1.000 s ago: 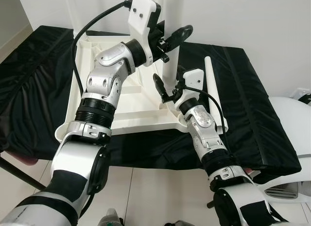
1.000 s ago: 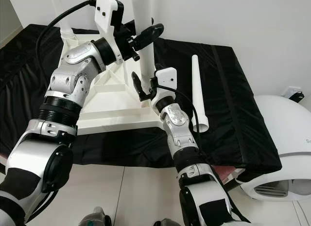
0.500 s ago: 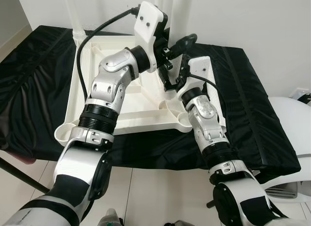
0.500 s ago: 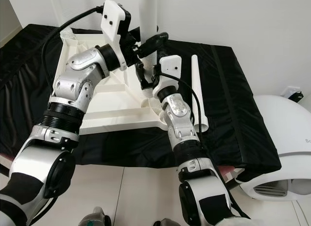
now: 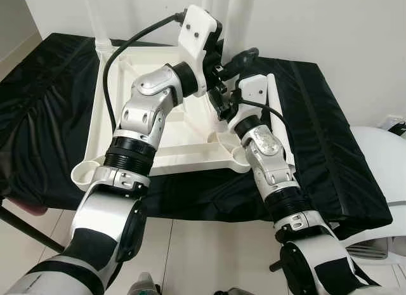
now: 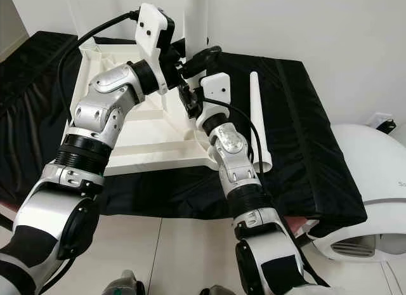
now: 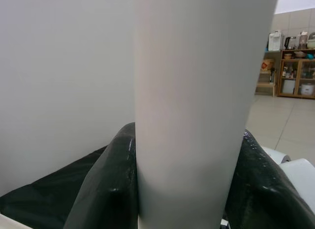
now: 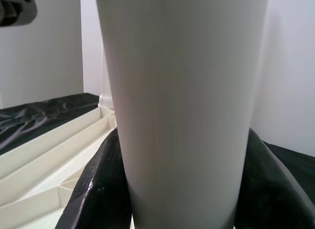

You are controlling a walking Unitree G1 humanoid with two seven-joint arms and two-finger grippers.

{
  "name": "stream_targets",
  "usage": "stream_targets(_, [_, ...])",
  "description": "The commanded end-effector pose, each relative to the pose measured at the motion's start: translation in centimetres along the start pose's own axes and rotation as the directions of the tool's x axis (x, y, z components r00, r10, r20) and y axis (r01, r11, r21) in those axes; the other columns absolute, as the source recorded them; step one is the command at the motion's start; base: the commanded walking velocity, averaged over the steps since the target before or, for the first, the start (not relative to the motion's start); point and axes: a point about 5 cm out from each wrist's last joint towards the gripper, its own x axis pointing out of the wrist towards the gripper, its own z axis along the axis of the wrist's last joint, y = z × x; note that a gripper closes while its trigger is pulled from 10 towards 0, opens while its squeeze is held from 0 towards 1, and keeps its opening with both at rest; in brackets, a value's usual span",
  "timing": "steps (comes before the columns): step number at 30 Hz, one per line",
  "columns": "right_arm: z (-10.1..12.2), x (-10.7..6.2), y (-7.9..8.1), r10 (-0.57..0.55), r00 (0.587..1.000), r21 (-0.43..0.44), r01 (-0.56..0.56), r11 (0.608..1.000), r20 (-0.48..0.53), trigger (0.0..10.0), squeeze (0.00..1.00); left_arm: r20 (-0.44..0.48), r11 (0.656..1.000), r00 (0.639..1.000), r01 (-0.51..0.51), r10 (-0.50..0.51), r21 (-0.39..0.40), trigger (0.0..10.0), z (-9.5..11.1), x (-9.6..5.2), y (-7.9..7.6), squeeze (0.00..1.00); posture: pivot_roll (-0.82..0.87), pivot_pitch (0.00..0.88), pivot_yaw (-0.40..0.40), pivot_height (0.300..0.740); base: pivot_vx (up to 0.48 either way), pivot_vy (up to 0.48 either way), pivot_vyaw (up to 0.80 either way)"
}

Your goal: Building children table

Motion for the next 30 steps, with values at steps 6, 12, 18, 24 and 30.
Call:
stream_targets(6, [-1.9, -1.0, -0.2, -0.004, 0.995, 0.007, 0.005, 1.0, -0.105, 10.0, 0.0, 0.038, 0.994, 0.994, -0.102, 0.101, 0.034, 10.0, 1.3, 0.3, 0.7, 0.0, 0.08, 0.0, -0.066, 0.74, 0.0, 0.0, 0.0])
stream_targets(12, [-2.3, -1.2, -0.3, -0.003, 0.992, 0.017, 0.005, 1.0, -0.122, 10.0, 1.0, 0.041, 0.995, 0.994, -0.098, 0.097, 0.036, 10.0, 1.4, 0.3, 0.6, 0.0, 0.08, 0.0, -0.067, 0.74, 0.0, 0.0, 0.0])
stream_targets(18, [-2.3, -1.2, -0.2, 0.003, 0.992, 0.002, -0.003, 1.0, -0.128, 10.0, 0.0, 0.05, 0.995, 0.995, -0.093, 0.091, 0.038, 10.0, 1.6, 0.4, 0.5, 0.0, 0.08, 0.0, -0.069, 0.74, 0.0, 0.0, 0.0])
stream_targets(24, [-1.8, -1.0, 0.0, 0.019, 0.995, 0.005, -0.019, 1.0, -0.094, 10.0, 0.0, 0.049, 0.995, 0.995, -0.091, 0.089, 0.039, 10.0, 1.6, 0.4, 0.5, 0.0, 0.08, 0.0, -0.069, 0.74, 0.0, 0.0, 0.0])
stream_targets(30, [-0.3, -0.7, 0.2, 0.035, 0.999, 0.023, -0.035, 0.999, -0.005, 10.0, 0.0, 0.044, 0.995, 0.995, -0.09, 0.088, 0.038, 10.0, 1.4, 0.4, 0.4, 0.0, 0.08, 0.0, -0.069, 0.74, 0.0, 0.0, 0.0])
